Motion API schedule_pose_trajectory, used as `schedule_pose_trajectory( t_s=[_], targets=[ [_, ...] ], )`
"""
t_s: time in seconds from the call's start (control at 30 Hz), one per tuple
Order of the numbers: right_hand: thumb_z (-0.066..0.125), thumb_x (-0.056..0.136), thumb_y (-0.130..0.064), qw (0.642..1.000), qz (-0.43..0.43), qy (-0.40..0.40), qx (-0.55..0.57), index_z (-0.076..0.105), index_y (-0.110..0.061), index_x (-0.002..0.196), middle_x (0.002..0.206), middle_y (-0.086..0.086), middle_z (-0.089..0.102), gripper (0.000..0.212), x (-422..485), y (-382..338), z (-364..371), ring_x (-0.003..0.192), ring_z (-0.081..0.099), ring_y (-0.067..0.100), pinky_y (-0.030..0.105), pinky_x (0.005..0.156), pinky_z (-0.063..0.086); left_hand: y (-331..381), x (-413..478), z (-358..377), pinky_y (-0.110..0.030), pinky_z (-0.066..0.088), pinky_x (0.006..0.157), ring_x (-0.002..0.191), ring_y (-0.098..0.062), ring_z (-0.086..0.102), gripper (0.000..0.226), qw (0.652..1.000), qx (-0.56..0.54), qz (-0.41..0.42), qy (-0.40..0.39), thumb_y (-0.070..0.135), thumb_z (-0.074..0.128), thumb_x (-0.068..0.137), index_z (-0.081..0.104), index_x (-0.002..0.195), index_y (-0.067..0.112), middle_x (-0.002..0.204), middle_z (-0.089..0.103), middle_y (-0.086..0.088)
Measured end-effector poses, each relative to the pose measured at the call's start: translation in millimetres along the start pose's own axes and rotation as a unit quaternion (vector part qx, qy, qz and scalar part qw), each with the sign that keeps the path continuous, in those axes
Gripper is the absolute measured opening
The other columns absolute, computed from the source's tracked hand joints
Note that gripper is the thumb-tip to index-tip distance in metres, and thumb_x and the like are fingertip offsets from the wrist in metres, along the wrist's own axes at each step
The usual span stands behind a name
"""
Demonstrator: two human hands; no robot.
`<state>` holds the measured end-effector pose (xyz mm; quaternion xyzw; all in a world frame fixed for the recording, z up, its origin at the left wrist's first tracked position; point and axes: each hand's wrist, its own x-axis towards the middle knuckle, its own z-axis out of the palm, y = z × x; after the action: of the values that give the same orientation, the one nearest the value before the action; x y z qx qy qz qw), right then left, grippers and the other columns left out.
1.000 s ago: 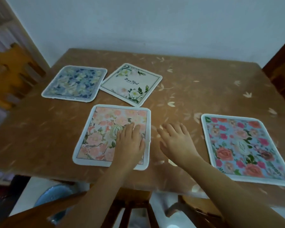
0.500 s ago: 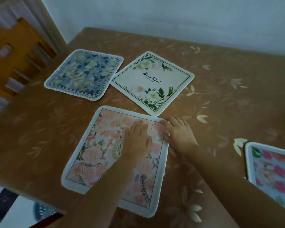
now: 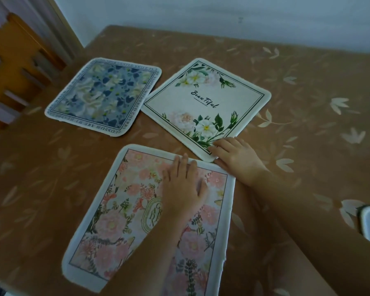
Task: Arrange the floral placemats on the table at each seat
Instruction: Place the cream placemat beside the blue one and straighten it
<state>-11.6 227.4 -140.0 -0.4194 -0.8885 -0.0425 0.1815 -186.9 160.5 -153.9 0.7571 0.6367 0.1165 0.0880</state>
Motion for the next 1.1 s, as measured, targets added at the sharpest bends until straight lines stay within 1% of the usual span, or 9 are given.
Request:
schedule_pose_trajectory(
  t_s=[0.17, 0.33, 0.43, 0.53, 0.67, 0.77, 0.87, 1.0, 1.1],
  targets=[
    [0.076, 0.073, -0.010, 0.998, -0.050, -0.030, 0.024, 0.067, 0.000, 0.095, 0.094, 0.020, 0.069, 0.025, 4.2, 7.0, -4.2, 0.087, 0.066, 0.034, 0.045, 0.073, 0.057, -0.7, -0.4, 0.9, -0.054, 0.021, 0.106, 0.135, -0.032, 0.025, 0.056, 1.000, 0.000, -0.003, 0.007, 0.039, 0.039, 0.081, 0.043, 0.129, 0.010, 0.143, 0.037, -0.016],
    [0.072, 0.073, -0.003, 0.997, -0.053, -0.024, 0.041, 0.068, 0.002, 0.087, 0.084, 0.019, 0.069, 0.015, 10.3, 6.7, -5.2, 0.075, 0.067, 0.033, 0.037, 0.058, 0.057, -0.4, -0.8, 0.8, -0.055, 0.020, 0.106, 0.134, -0.031, 0.026, 0.056, 1.000, -0.012, -0.006, 0.015, 0.038, 0.042, 0.080, 0.046, 0.128, 0.009, 0.142, 0.039, -0.016],
    [0.068, 0.069, 0.006, 0.998, -0.016, -0.011, 0.068, 0.067, 0.000, 0.084, 0.078, 0.018, 0.067, 0.017, 17.1, 4.3, -2.4, 0.070, 0.064, 0.034, 0.034, 0.052, 0.054, -0.1, -0.3, -0.6, -0.054, 0.020, 0.107, 0.134, -0.031, 0.027, 0.056, 1.000, -0.013, -0.004, 0.021, 0.039, 0.040, 0.081, 0.047, 0.127, 0.009, 0.141, 0.040, -0.016],
    [0.067, 0.067, 0.010, 0.993, 0.015, -0.010, 0.119, 0.067, 0.000, 0.080, 0.079, 0.018, 0.065, 0.017, 18.1, 1.5, -0.4, 0.073, 0.062, 0.034, 0.036, 0.053, 0.052, -0.5, -0.5, -1.0, -0.055, 0.024, 0.106, 0.132, -0.033, 0.031, 0.058, 1.000, -0.012, 0.000, 0.025, 0.042, 0.034, 0.081, 0.049, 0.125, 0.008, 0.139, 0.043, -0.017],
    [0.063, 0.066, 0.011, 0.983, 0.062, -0.018, 0.170, 0.066, -0.001, 0.074, 0.077, 0.016, 0.064, 0.015, 17.7, 5.0, -9.0, 0.076, 0.061, 0.033, 0.038, 0.052, 0.052, -0.9, -0.6, -0.1, -0.057, 0.029, 0.104, 0.130, -0.034, 0.033, 0.050, 1.000, -0.005, 0.002, 0.015, 0.036, 0.053, 0.081, 0.051, 0.121, 0.006, 0.137, 0.044, -0.019],
    [0.063, 0.065, 0.009, 0.981, 0.093, -0.019, 0.169, 0.064, -0.003, 0.073, 0.077, 0.013, 0.063, 0.014, 5.0, 16.2, -25.5, 0.076, 0.061, 0.030, 0.039, 0.054, 0.053, 1.5, -1.9, -2.8, -0.056, 0.038, 0.098, 0.124, -0.036, 0.041, 0.044, 1.000, -0.003, 0.016, 0.003, 0.028, 0.061, 0.078, 0.054, 0.113, 0.002, 0.130, 0.049, -0.022],
    [0.067, 0.064, 0.008, 0.979, 0.130, -0.011, 0.159, 0.064, -0.004, 0.073, 0.078, 0.012, 0.064, 0.016, -32.1, 35.0, -50.5, 0.073, 0.062, 0.030, 0.040, 0.055, 0.055, 5.2, -4.2, -8.2, -0.055, 0.045, 0.092, 0.116, -0.039, 0.048, 0.043, 0.999, -0.007, 0.043, 0.011, 0.017, 0.067, 0.075, 0.054, 0.110, -0.003, 0.124, 0.053, -0.026],
    [0.072, 0.063, 0.009, 0.964, 0.218, 0.002, 0.149, 0.065, -0.004, 0.075, 0.081, 0.013, 0.065, 0.019, -95.1, 55.2, -88.4, 0.071, 0.063, 0.032, 0.037, 0.060, 0.053, 32.7, -8.4, -8.0, -0.055, 0.042, 0.094, 0.118, -0.040, 0.047, 0.053, 0.998, -0.032, 0.056, 0.020, 0.014, 0.073, 0.070, 0.052, 0.115, -0.003, 0.127, 0.051, -0.025],
    [0.072, 0.064, 0.008, 0.952, 0.279, -0.009, 0.129, 0.065, -0.004, 0.078, 0.083, 0.014, 0.064, 0.020, -139.1, 66.3, -115.3, 0.074, 0.061, 0.031, 0.032, 0.061, 0.046, 77.4, -16.1, 2.0, -0.058, 0.035, 0.099, 0.126, -0.040, 0.039, 0.053, 0.994, -0.027, 0.100, 0.015, 0.018, 0.071, 0.073, 0.052, 0.118, 0.000, 0.132, 0.047, -0.023]
  ],
)
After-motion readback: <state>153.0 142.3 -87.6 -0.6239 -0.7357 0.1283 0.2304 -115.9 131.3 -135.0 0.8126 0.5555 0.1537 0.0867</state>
